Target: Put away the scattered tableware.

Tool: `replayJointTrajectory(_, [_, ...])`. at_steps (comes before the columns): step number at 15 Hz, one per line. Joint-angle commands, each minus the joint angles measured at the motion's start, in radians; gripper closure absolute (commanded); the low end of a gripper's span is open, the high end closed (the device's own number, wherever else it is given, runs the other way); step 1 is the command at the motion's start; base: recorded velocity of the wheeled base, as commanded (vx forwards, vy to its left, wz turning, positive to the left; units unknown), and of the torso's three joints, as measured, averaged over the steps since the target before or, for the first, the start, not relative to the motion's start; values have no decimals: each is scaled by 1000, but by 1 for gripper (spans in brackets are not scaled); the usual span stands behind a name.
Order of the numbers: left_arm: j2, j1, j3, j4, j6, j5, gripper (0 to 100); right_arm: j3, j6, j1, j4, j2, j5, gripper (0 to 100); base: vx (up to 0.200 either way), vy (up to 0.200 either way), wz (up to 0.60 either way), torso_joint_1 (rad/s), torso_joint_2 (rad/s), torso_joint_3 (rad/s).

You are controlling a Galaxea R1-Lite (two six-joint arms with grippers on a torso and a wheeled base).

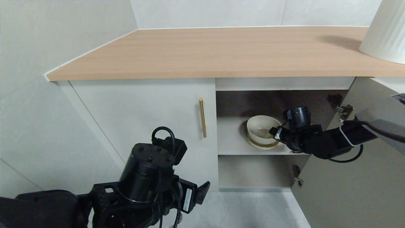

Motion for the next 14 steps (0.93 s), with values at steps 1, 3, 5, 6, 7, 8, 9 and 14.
replayJointTrajectory(1, [-43,51,-5,-12,-3,1,0,53,-8,5,24,-80,55,0,0,0,0,0,0,0])
replayJointTrajectory(3, [-119,131,0,-12,-2,-2,0,137,-11,13,114,-223,155,0,0,0,0,0,0,0])
replayJointTrajectory(5, [-190,228,17,-3,-3,-5,0,211,-38,25,237,-393,200,0,0,0,0,0,0,0])
replayJointTrajectory(6, [-247,249,61,-2,-3,-5,0,244,-49,27,312,-506,206,0,0,0,0,0,0,0])
replayJointTrajectory(7, [-300,262,99,0,-2,-9,0,274,-49,37,372,-605,221,0,0,0,0,0,0,0])
replayJointTrajectory(8, [-348,271,136,0,-2,-10,0,307,-52,63,429,-697,246,0,0,0,0,0,0,0])
replayJointTrajectory(9, [-377,277,156,1,0,-9,0,327,-52,86,468,-753,258,0,0,0,0,0,0,0])
replayJointTrajectory(14, [-431,377,152,38,18,-45,0,376,-112,192,775,-1008,256,0,0,0,0,0,0,0])
